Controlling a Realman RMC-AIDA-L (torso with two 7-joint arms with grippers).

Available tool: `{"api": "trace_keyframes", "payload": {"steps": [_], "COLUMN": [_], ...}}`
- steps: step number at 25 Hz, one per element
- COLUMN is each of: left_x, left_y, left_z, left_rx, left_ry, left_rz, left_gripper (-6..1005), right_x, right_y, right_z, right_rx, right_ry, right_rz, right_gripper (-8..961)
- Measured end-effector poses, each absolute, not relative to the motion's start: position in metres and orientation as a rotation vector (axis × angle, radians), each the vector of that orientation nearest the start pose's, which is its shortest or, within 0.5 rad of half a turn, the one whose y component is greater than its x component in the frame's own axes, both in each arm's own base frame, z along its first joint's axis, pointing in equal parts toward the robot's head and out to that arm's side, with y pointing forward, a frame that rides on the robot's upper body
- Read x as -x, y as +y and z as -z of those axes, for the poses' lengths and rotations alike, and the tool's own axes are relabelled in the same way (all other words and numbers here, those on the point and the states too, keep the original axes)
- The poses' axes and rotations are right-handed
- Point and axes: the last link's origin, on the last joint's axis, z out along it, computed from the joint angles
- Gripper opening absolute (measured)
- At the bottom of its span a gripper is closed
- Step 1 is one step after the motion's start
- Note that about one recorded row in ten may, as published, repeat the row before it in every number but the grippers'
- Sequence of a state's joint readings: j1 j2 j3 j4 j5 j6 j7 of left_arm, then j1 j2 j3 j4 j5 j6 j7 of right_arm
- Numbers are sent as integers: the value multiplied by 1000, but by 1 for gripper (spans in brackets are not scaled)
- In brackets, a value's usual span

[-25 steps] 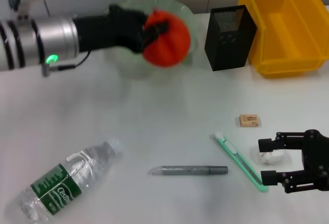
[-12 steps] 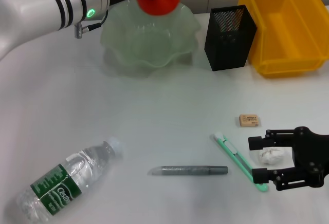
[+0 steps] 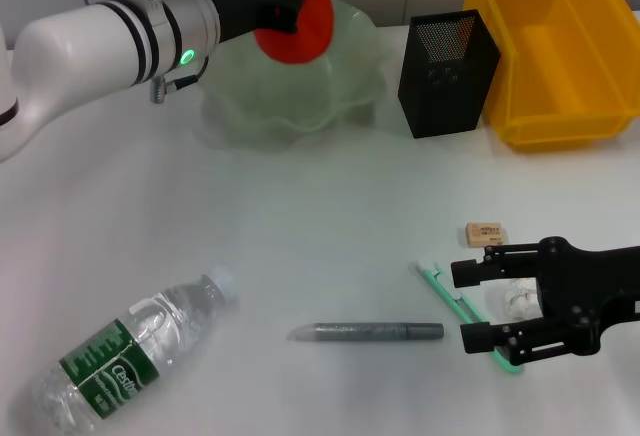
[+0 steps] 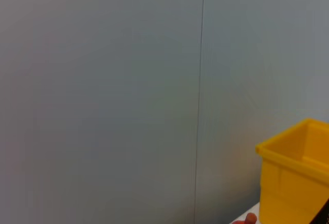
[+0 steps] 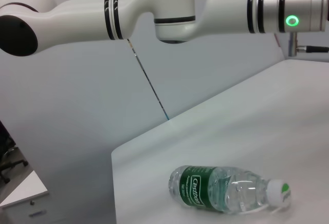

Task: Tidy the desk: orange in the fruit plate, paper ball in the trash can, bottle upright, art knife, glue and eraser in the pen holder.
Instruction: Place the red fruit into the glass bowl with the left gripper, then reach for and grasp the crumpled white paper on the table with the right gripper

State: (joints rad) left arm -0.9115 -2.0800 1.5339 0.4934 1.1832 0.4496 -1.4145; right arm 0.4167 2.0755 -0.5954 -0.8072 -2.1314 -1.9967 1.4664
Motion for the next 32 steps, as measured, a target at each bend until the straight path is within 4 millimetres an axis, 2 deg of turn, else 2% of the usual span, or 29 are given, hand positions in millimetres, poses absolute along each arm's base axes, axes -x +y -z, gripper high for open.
{"api": "trace_keyframes", "payload": {"steps": [10,14,22,25,28,30,31,32], "left_x": [136,136,136,135,136,142,142,146], "left_y": [469,469,465,451,428,400,400,390], "left_z": [69,69,70,68,54,37,37,31], "left_rx": [2272,2272,2291,2375,2470,2575,2575,2616], "left_ry": [-606,-606,-606,-589,-542,-457,-457,-434], "left_rz": [508,507,528,614,775,884,884,911], "left_gripper": [144,353,694,823,834,842,845,849], "right_x": [-270,-269,-268,-269,-269,-266,-265,-262], "right_y": [260,262,264,266,268,270,272,273], "right_z": [-28,-26,-26,-30,-40,-47,-52,-55], "right_rx": [2978,2980,2973,2960,2947,2941,2935,2935], "right_ry": [713,704,699,711,728,733,739,753], "right_rz": [-819,-828,-822,-808,-775,-732,-706,-685], "right_gripper": [785,785,785,785,785,785,785,785]}}
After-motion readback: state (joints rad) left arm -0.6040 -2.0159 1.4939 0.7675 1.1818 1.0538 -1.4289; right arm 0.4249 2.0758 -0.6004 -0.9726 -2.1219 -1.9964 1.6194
